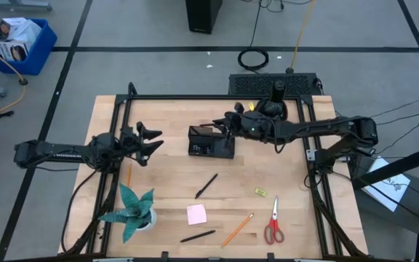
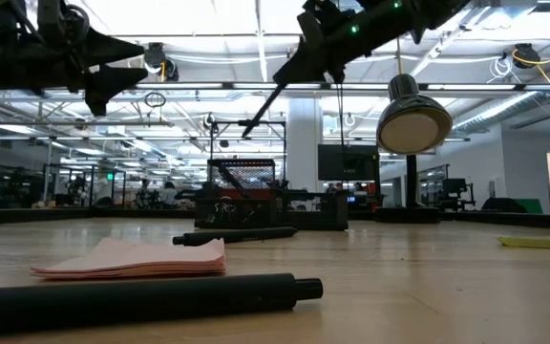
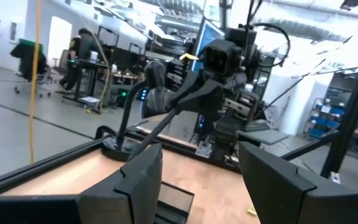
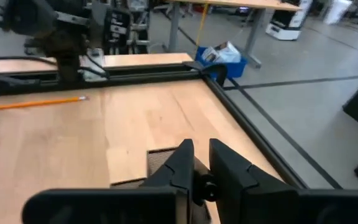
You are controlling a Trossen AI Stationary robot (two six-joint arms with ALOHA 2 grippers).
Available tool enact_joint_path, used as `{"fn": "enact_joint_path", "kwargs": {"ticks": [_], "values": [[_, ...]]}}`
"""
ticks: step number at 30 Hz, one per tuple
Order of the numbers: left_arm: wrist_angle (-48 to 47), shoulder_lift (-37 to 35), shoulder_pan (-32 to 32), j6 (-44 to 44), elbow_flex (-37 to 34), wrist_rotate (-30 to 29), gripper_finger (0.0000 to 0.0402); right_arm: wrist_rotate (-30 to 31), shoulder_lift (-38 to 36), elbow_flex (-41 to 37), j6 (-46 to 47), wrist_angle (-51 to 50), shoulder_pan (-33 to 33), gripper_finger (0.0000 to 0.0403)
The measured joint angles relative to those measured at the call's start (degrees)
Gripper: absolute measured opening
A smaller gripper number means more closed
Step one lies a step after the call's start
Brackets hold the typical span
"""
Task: Pick and place office supplies into organizer
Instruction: Put the black pen into the black desk organizer
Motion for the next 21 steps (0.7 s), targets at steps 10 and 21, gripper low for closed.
{"fn": "enact_joint_path", "kwargs": {"ticks": [10, 21], "values": [[0.5, 0.0, 0.0, -0.2, 0.0, 0.2, 0.0216, -1.6, 0.4, 2.0, 0.3, -5.2, -0.1, 0.0026], [0.6, 0.1, 0.0, -0.2, 0.0, 0.0, 0.0216, -4.8, 3.2, 1.9, 3.4, -5.3, -1.7, 0.0028]]}}
